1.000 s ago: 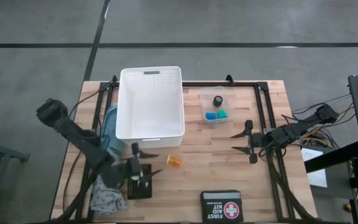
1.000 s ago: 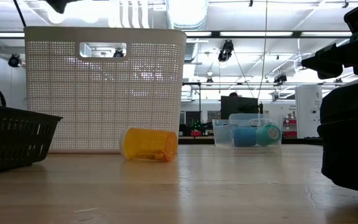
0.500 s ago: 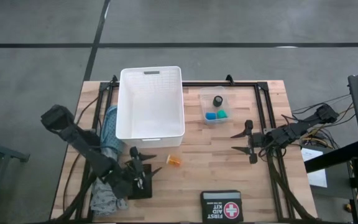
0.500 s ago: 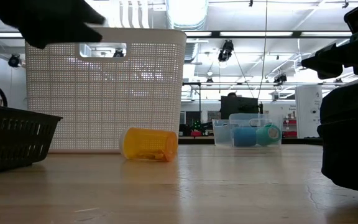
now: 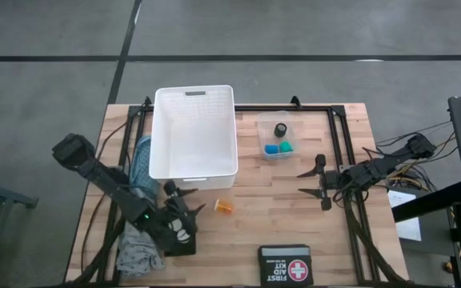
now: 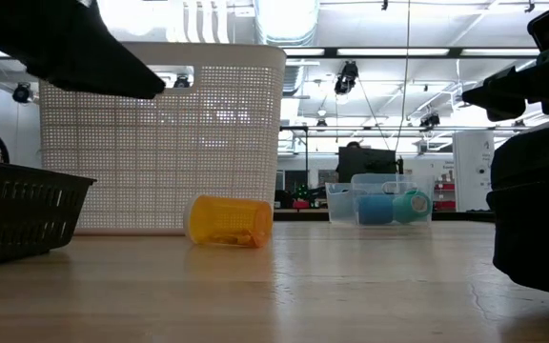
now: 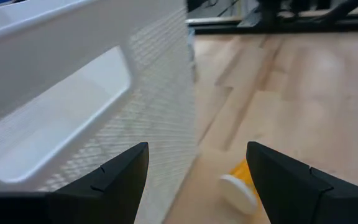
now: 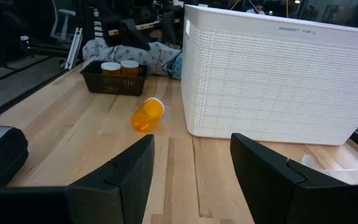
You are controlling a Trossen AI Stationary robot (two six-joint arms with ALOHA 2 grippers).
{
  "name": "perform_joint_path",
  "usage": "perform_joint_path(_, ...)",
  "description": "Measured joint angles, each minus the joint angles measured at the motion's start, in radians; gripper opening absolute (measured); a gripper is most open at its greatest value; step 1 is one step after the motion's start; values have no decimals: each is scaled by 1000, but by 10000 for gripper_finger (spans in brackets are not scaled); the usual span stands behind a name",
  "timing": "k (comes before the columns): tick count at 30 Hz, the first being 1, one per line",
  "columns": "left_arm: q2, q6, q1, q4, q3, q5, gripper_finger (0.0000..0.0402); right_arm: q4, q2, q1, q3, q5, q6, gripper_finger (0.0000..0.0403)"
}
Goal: Pick & place medical supplies in basket/bin
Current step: Adjust the white bin, then put the orange pill bottle into the black bin
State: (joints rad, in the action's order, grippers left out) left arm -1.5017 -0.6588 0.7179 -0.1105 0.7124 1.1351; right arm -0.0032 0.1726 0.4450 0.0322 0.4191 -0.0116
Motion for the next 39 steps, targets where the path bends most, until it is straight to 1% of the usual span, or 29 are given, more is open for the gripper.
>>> perform_joint_path(9, 7, 11, -73, -62, 0, -1, 277, 0, 0, 0, 0, 0, 0, 206)
perform_joint_path(14, 14, 11, -98, -93, 0, -2, 277, 0, 0, 0, 0, 0, 0, 206)
perform_joint_path(17, 16, 6, -101, -91, 2, -20, 277, 0, 0, 0, 0, 0, 0, 206)
perform_joint_path(21, 18, 14, -92, -10, 9, -99, 277, 0, 0, 0, 0, 0, 0, 206)
perform_joint_path(24, 16, 94, -89, 60, 7, -178, 277, 0, 0, 0, 0, 0, 0, 206)
perform_joint_path(27, 15, 187, -110, 101, 7, -294, 277, 0, 0, 0, 0, 0, 0, 206)
perform_joint_path(29, 15, 220, -140, 117, 5, -394, 277, 0, 0, 0, 0, 0, 0, 206)
perform_joint_path(31, 14, 250, -175, 133, 0, -469, 277, 0, 0, 0, 0, 0, 0, 206)
perform_joint_path(33, 8, 284, -210, 158, 0, -502, 277, 0, 0, 0, 0, 0, 0, 206)
perform_joint_path(39, -2, 395, -262, 239, 0, -524, 277, 0, 0, 0, 0, 0, 0, 206)
